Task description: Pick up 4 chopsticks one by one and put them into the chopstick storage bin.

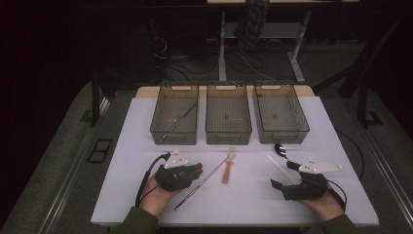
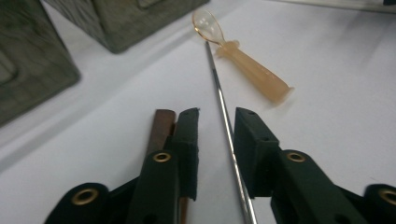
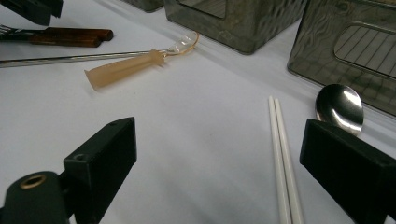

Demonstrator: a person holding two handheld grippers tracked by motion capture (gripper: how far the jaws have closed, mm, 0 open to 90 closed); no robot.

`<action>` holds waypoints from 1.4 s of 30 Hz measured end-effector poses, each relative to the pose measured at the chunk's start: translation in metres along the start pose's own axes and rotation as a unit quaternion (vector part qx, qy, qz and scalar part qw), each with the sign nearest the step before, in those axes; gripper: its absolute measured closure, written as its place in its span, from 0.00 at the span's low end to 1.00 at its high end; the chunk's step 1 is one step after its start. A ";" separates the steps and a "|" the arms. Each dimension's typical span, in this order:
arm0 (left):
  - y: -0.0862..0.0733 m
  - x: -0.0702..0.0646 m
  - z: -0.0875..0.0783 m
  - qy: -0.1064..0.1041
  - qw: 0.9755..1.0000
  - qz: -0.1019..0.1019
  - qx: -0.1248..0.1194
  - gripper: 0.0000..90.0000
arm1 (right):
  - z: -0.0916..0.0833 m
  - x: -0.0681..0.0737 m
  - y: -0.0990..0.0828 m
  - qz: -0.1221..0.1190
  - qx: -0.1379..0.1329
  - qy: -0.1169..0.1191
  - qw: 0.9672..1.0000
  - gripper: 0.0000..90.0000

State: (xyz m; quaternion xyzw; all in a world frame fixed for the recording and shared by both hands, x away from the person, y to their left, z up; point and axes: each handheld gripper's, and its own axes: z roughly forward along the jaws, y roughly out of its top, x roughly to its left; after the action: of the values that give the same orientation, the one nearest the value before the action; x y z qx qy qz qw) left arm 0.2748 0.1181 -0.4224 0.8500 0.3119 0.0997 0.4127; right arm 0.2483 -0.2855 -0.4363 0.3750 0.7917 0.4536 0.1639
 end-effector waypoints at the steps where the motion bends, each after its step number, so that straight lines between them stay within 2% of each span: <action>1: 0.000 -0.001 0.002 -0.006 1.000 -0.004 0.001 0.79 | 0.000 0.000 0.000 0.000 0.000 0.000 1.000 0.12; 9: -0.002 -0.005 0.018 -0.016 0.999 -0.006 0.031 0.84 | 0.000 0.000 0.000 -0.001 0.000 0.000 1.000 0.12; 11: -0.003 -0.005 0.021 -0.021 0.999 -0.013 0.036 0.85 | 0.000 0.000 0.000 0.000 0.000 0.000 1.000 0.12; 22: -0.007 -0.005 0.028 -0.025 0.998 -0.007 0.060 0.88 | 0.000 0.000 0.000 -0.001 -0.001 0.000 1.000 0.12; 26: -0.008 -0.007 0.030 -0.019 0.998 -0.008 0.059 0.91 | 0.000 0.000 0.000 -0.001 -0.001 0.000 1.000 0.12; 34: -0.007 -0.008 0.030 -0.012 0.997 -0.032 0.062 0.93 | 0.000 0.000 0.000 -0.003 0.001 0.000 1.000 0.12; 36: -0.006 -0.009 0.030 -0.006 0.997 -0.031 0.064 0.94 | 0.000 0.000 0.000 -0.003 0.000 0.000 1.000 0.12; 39: -0.005 -0.013 0.030 0.007 0.998 -0.015 0.068 0.94 | 0.000 0.000 0.000 -0.002 0.000 0.000 1.000 0.12; 42: -0.005 -0.013 0.030 0.008 0.997 -0.019 0.069 0.94 | 0.000 0.000 0.000 -0.001 0.000 0.000 1.000 0.12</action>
State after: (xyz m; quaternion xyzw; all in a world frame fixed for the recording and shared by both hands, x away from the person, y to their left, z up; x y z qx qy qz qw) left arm 0.2756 0.0932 -0.4442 0.8694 0.3373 0.0766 0.3527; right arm 0.2481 -0.2858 -0.4359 0.3739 0.7920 0.4537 0.1646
